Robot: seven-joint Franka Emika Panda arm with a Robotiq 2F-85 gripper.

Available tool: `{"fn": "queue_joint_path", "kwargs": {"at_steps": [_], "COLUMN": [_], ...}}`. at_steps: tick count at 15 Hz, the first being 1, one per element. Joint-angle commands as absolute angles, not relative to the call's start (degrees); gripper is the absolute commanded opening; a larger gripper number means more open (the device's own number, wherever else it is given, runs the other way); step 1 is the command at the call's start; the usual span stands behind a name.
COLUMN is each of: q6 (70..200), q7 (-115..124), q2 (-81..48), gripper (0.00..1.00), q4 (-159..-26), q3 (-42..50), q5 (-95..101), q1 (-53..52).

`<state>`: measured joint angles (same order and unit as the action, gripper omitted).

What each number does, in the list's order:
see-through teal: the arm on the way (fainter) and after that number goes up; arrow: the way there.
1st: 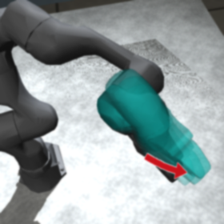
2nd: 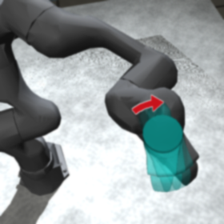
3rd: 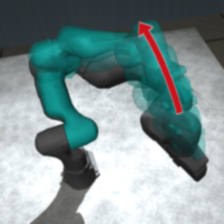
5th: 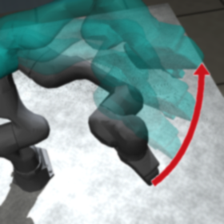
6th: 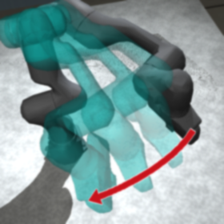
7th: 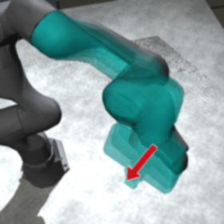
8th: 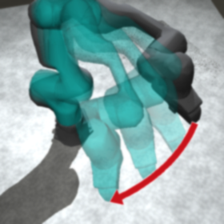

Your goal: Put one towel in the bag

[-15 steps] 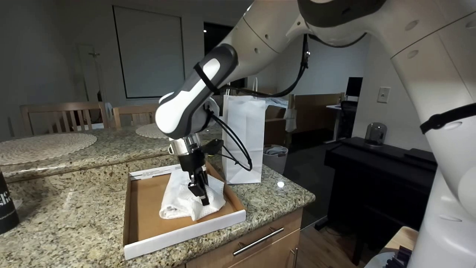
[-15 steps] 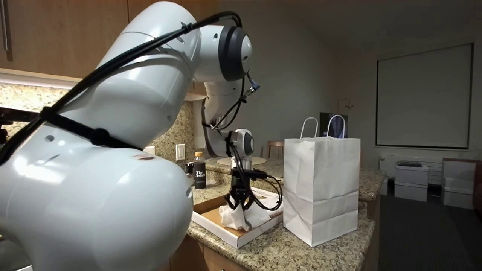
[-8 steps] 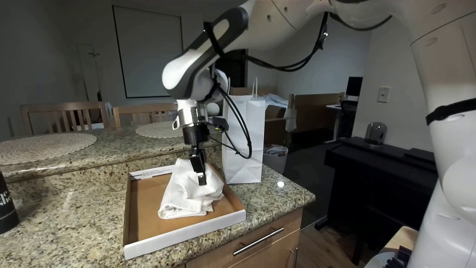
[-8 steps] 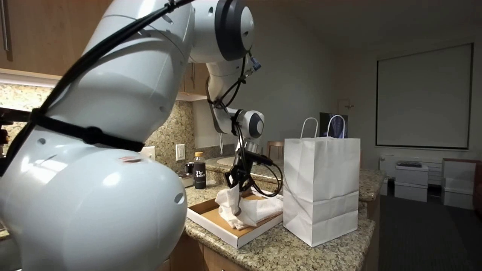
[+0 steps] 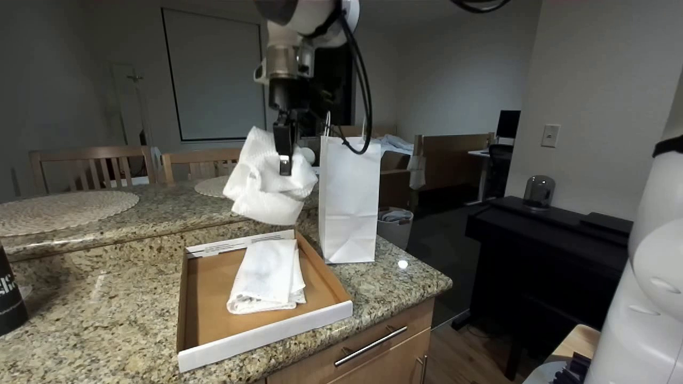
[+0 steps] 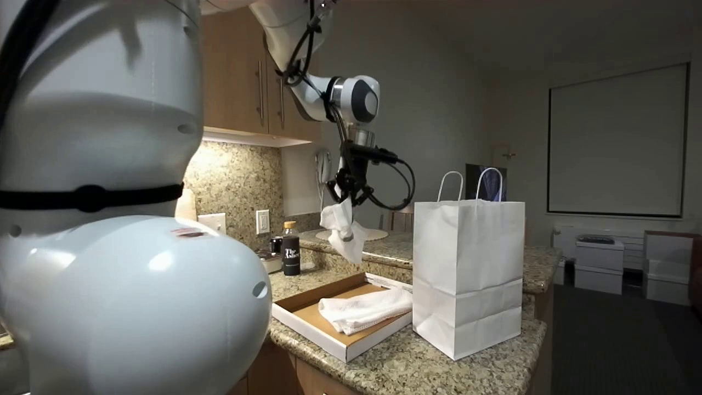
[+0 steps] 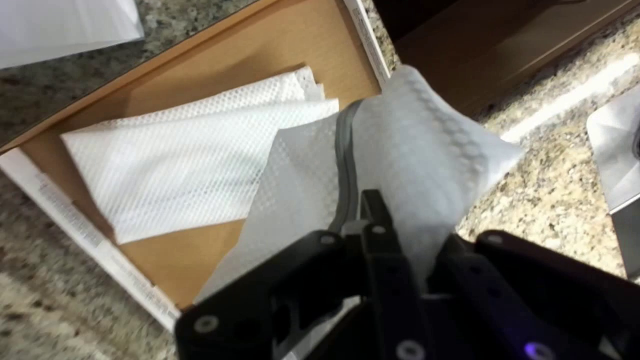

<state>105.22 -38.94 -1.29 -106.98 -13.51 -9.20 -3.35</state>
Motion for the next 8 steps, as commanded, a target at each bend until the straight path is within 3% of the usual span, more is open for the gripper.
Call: {"fn": "queue_joint_path", "kwargs": {"at_steps": [1,8], "q6": [106.47,107.15], "q7": [-35.99,-34.03], "q2": [7.02,17.19], "gripper": [0.08,0.08], "q4": [-106.83,-105.89], "q3": [-9.92,1.53], "q5": [-12.18,-18.69], "q1": [-4.26,-2.37]}}
